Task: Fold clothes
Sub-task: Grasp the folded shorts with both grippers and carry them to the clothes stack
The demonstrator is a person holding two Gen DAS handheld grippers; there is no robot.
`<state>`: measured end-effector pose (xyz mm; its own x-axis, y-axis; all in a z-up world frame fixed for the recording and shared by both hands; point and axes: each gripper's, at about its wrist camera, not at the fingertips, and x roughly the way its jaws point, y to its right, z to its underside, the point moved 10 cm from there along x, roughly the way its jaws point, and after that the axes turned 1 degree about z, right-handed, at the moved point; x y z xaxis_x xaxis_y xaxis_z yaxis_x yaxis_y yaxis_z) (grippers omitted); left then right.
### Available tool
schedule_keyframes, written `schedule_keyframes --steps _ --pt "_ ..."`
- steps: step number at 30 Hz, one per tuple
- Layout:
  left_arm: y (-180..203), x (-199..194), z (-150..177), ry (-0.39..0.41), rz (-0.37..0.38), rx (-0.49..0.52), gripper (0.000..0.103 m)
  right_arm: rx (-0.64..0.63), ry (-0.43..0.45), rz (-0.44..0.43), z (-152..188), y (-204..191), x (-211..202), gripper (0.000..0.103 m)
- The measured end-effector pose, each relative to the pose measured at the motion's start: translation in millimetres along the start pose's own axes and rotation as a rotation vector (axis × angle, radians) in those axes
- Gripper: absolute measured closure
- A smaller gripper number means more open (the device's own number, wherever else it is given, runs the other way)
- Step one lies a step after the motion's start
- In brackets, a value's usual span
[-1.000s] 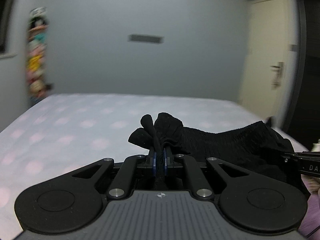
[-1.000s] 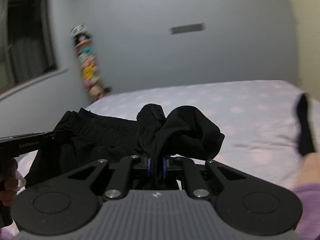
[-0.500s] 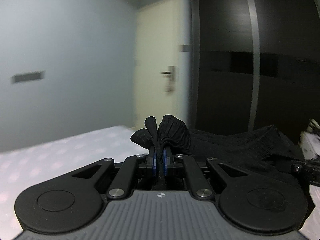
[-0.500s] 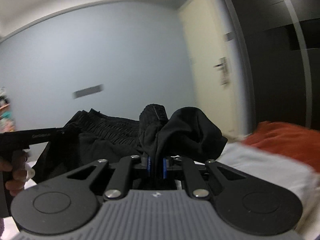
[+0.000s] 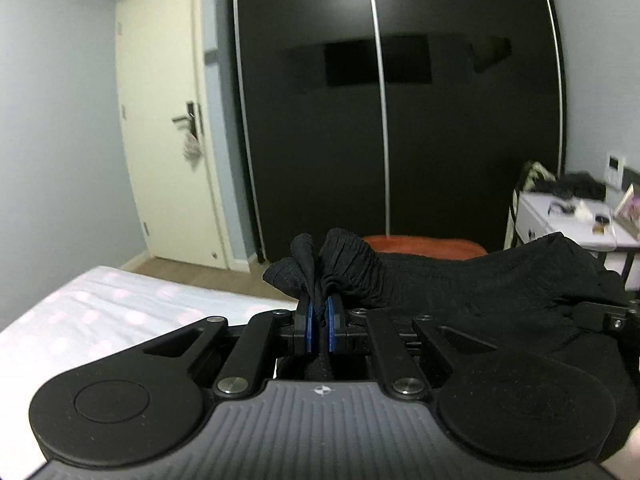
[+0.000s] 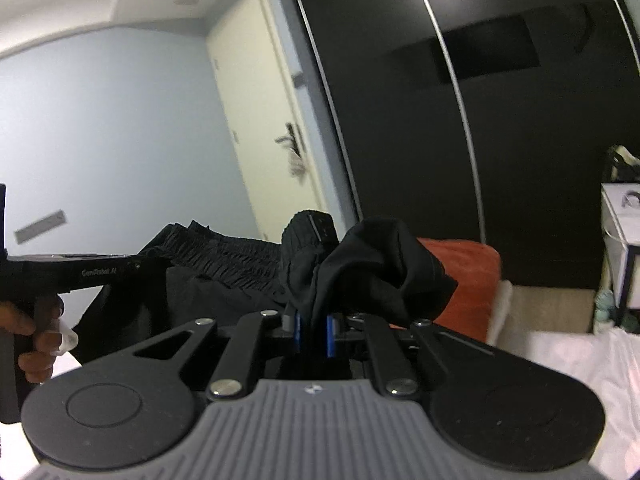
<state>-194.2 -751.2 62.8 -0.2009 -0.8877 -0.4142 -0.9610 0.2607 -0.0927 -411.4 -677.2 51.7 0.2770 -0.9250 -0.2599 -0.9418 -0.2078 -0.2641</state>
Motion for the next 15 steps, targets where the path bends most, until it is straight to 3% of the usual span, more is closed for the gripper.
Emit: schedule_keyframes --steps 5,10,15 --pt "-3 30 33 -0.061 0.032 -0.012 0.097 0.021 -0.069 0.053 27 28 18 0.086" --pt "-12 44 61 -0.113 0.047 -0.039 0.094 0.033 -0.115 0.077 48 43 31 0.067" --pt "-7 46 61 -0.137 0.051 -0.064 0.089 0.028 -0.141 0.089 56 48 38 0.066"
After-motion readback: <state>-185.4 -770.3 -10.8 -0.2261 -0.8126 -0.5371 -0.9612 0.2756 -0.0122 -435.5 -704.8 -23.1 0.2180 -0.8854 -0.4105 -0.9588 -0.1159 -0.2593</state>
